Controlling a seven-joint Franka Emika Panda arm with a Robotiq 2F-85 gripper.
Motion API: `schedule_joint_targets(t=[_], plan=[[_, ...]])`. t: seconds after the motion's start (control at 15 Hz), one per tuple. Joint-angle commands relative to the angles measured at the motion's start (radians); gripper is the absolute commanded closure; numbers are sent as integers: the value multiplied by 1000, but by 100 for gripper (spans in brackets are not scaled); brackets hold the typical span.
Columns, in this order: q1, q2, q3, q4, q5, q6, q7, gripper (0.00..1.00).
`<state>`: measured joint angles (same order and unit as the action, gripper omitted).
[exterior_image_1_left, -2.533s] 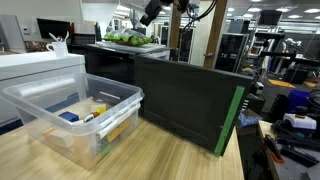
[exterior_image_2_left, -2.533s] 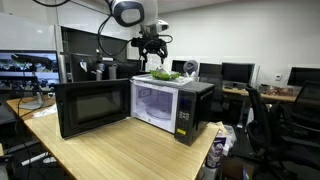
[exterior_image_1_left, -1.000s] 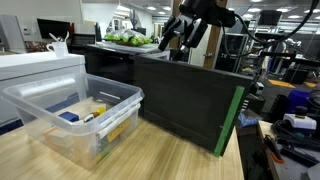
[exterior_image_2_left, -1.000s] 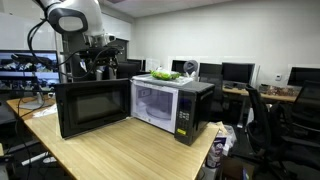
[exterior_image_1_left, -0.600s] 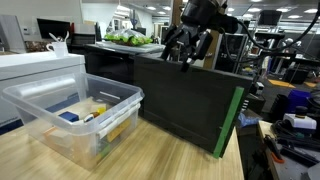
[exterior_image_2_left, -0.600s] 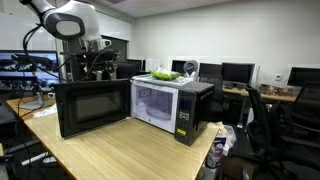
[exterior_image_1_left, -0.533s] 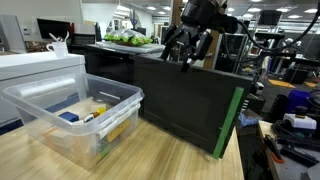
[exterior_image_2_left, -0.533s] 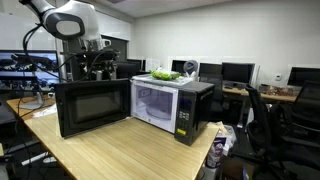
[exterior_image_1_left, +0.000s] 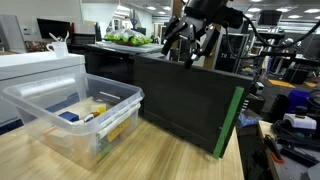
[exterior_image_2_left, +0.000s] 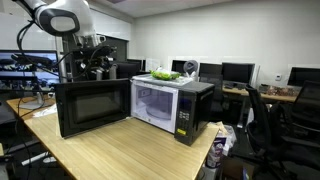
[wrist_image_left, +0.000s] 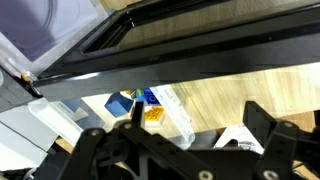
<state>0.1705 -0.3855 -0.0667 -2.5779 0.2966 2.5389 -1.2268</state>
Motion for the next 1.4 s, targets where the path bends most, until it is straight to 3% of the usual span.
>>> schedule_joint_targets(t=[0.0, 0.4, 0.6, 1.33], plan=[[30, -96, -6, -66, -31, 18, -31, 0], [73, -65, -31, -73, -19, -89, -27, 0], [59, -39, -33, -66, -20, -113, -20, 0], [-26, -95, -80, -135, -21, -20, 25, 0]])
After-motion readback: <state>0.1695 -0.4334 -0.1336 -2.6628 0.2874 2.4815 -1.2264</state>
